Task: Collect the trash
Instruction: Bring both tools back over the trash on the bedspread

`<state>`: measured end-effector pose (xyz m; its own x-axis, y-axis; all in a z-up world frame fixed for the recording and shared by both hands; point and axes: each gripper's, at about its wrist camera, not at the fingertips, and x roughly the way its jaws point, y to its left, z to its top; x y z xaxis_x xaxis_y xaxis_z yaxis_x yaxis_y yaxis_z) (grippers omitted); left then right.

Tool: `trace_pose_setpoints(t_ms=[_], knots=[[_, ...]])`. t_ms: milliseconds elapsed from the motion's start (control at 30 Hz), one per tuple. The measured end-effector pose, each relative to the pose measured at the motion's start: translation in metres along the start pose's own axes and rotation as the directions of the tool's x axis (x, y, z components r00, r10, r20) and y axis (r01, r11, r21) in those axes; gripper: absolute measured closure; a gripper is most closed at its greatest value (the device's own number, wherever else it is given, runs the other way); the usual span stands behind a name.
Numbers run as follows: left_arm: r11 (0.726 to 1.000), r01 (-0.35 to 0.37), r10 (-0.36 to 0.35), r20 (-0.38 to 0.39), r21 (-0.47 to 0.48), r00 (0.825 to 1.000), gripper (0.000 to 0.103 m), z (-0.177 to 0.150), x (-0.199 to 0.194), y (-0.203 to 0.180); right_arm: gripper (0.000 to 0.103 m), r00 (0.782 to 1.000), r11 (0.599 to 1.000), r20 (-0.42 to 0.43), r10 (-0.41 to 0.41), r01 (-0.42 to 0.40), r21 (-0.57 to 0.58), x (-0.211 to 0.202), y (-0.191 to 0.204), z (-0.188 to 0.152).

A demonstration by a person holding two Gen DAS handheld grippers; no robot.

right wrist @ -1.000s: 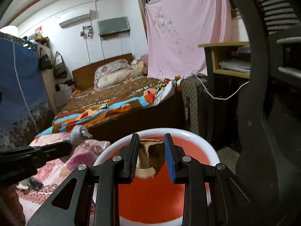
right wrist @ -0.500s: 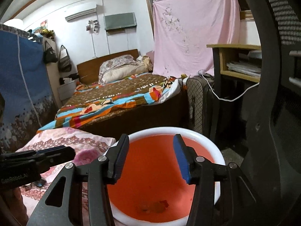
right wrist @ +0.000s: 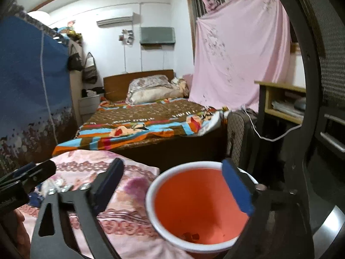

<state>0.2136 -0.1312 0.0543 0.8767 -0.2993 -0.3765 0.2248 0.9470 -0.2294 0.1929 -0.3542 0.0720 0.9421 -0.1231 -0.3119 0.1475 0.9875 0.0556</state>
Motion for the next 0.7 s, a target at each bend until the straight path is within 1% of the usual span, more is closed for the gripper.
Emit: trace_pose_setpoints(t_ms=[67, 233, 400, 533, 700], knots=[[0.999, -0.040, 0.041, 0.037, -0.012, 0.999, 0.012, -0.002, -0.014, 0.012, 0.000, 1.000, 1.000, 0.021, 0.013, -0.013, -0.011, -0.008, 0.012, 0.000], [0.995, -0.102, 0.103, 0.075, -0.021, 0.992, 0.012, -0.006, -0.039, 0.035, 0.000, 0.997, 0.998, 0.050, 0.057, -0.055, -0.042, -0.021, 0.040, -0.002], [0.987, -0.162, 0.163, 0.111, -0.013, 0.980, 0.012, -0.009, -0.059, 0.052, 0.000, 0.989, 0.993, 0.096, 0.111, -0.108, -0.037, -0.034, 0.061, -0.006], [0.981, -0.192, 0.190, 0.132, -0.001, 0.973, 0.012, -0.013, -0.073, 0.065, 0.000, 0.974, 0.988, 0.163, 0.156, -0.153, -0.029, -0.047, 0.071, -0.009], [0.976, -0.218, 0.215, 0.139, 0.007, 0.967, 0.012, -0.014, -0.080, 0.075, 0.000, 0.958, 0.981, 0.211, 0.193, -0.188, -0.043, -0.058, 0.087, -0.013]])
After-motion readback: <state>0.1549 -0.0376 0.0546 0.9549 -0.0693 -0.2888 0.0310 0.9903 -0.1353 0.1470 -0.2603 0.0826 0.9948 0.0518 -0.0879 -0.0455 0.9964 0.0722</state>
